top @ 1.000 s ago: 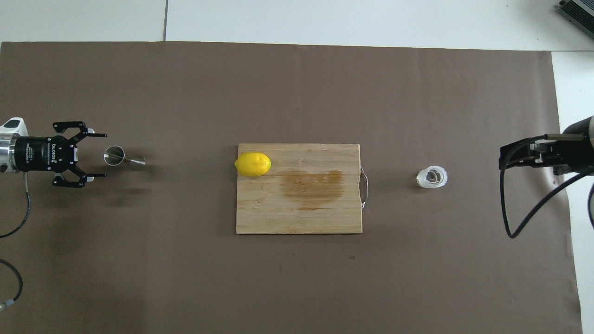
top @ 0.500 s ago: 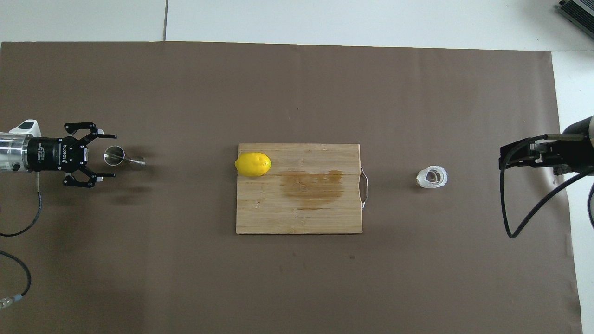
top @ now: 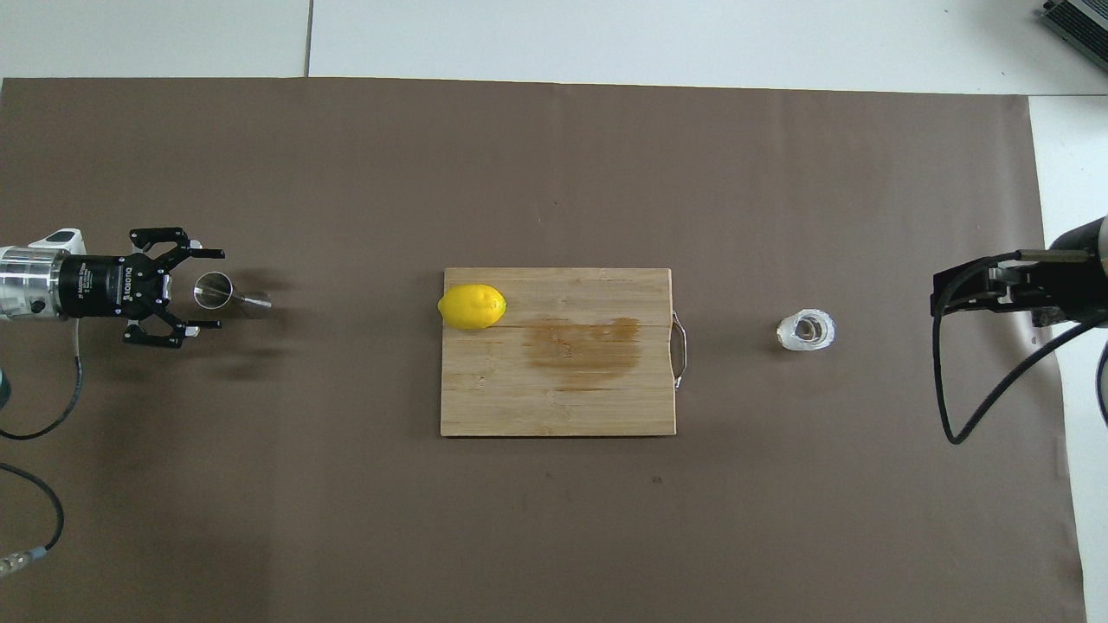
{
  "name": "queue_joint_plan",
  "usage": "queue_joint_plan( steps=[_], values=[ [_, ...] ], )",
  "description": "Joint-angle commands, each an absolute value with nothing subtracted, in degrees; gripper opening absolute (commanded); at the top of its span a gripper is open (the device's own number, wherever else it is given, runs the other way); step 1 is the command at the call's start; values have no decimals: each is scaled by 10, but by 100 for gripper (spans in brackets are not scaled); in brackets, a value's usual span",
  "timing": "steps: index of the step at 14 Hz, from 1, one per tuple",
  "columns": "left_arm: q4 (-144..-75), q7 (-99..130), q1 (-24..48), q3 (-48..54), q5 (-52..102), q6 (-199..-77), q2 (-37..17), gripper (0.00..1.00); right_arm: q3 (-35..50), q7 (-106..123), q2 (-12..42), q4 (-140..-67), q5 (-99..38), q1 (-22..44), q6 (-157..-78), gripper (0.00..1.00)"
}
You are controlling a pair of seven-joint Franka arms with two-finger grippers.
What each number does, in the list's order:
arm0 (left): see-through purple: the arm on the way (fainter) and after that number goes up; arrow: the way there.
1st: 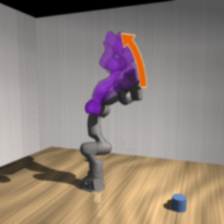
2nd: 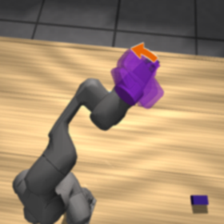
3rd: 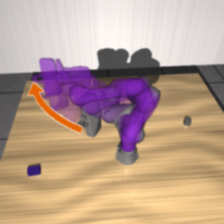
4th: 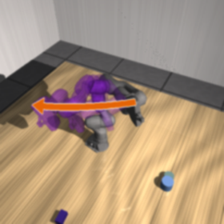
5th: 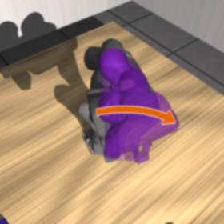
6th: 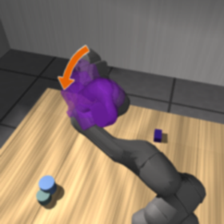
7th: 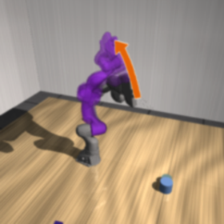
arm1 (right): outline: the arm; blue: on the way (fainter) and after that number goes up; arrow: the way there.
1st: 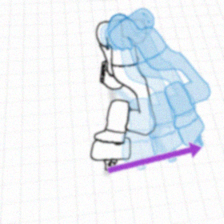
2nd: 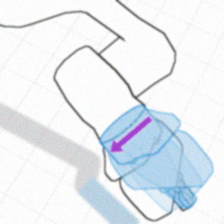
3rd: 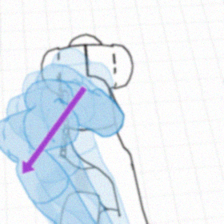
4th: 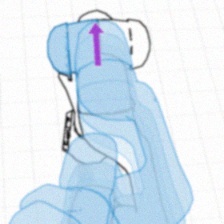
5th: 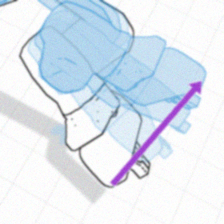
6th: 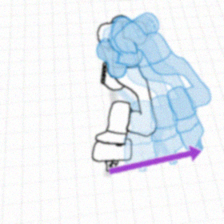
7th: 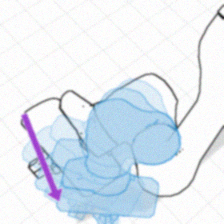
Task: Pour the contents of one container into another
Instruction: 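Open the left gripper and close it around the steel cup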
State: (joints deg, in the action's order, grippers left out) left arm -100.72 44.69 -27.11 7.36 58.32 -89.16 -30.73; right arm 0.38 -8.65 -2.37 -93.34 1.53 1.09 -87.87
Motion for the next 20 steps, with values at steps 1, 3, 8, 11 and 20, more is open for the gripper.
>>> queue_joint_plan(
  steps=[1, 3, 8, 11, 20],
  values=[
    [-1007, 425, -264, 69, 593, -895, -311, 100, 5, -73, -28, -937, 1, 3, -878, 100],
    [-1007, 424, -264, 69, 593, -893, -311, 100, 5, -73, -28, -936, 1, 3, -878, 100],
    [-1010, 423, -265, 69, 591, -893, -310, 100, 5, -73, -28, -937, 1, 3, -878, 100],
    [-1010, 422, -265, 69, 590, -894, -310, 100, 5, -73, -28, -937, 2, 3, -878, 100],
    [-1011, 430, -263, 69, 591, -892, -310, 35, 5, -73, -28, -937, 1, 3, -878, 100]
  ],
)
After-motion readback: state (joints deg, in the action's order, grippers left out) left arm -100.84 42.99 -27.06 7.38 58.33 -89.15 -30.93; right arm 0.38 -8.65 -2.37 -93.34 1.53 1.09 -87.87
